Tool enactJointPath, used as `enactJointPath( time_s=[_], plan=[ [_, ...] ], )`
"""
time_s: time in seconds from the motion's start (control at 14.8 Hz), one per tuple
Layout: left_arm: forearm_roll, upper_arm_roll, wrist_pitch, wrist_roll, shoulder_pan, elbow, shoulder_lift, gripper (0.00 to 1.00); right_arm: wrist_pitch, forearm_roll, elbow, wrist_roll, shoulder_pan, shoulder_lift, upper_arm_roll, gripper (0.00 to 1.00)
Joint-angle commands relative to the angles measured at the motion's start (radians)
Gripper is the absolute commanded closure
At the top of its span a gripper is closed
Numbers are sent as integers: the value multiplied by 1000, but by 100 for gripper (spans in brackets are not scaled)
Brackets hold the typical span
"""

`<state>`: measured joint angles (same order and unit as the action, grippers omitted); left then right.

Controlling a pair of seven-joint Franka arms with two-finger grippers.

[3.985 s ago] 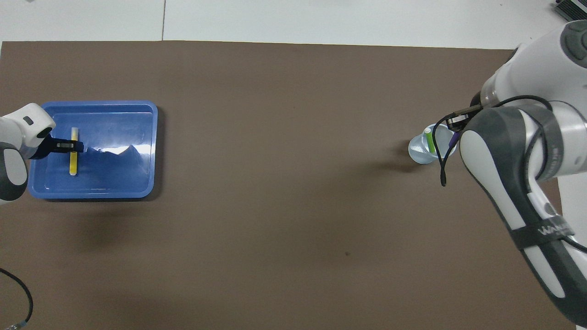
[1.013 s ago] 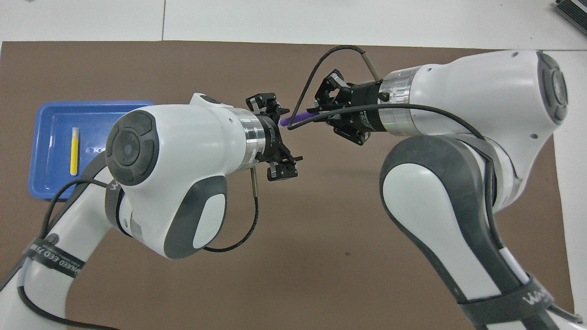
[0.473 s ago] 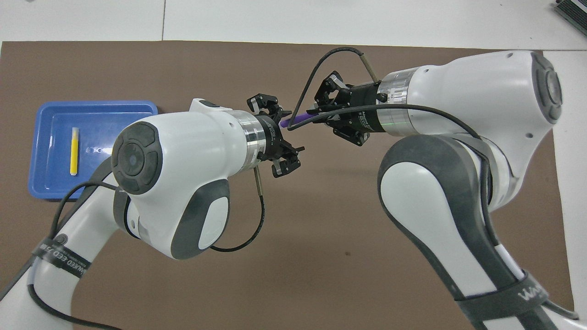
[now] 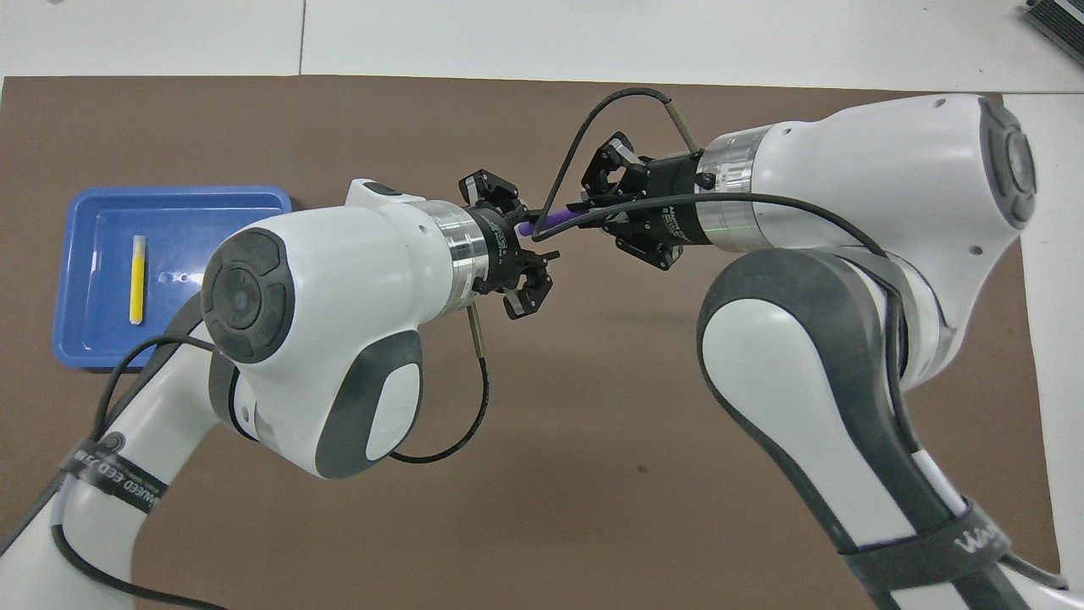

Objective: Right arm passes pens to left for tray arrangement
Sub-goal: 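Close the left gripper on the purple pen and open the right gripper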

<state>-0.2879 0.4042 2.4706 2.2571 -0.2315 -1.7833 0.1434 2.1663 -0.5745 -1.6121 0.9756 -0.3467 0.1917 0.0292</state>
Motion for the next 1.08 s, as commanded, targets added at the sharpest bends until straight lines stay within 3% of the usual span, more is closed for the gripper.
enactJointPath(
  time_s=[0.0,0.27,0.47,0.61,0.88,1.01],
  plan=[
    [-8,-8,66,4,-22,-34,-1,53,24,-28,-17,-2,-3,-6,0,98],
    [-4,-8,74,1,-22,-39,2,53,24,-28,-17,-3,-3,-6,0,98],
    [-4,-8,74,-5,-20,-38,2,75,24,-28,-17,-3,-3,-6,0,98],
    [-2,-8,74,-8,-20,-38,2,85,24,-28,-17,-3,-3,-6,0,98],
    [0,-8,74,-22,-20,-34,2,100,24,-28,-19,-3,-3,-6,0,98],
    [27,-8,74,-22,-20,-33,4,100,24,-28,-19,-5,-3,-6,0,98]
  ],
)
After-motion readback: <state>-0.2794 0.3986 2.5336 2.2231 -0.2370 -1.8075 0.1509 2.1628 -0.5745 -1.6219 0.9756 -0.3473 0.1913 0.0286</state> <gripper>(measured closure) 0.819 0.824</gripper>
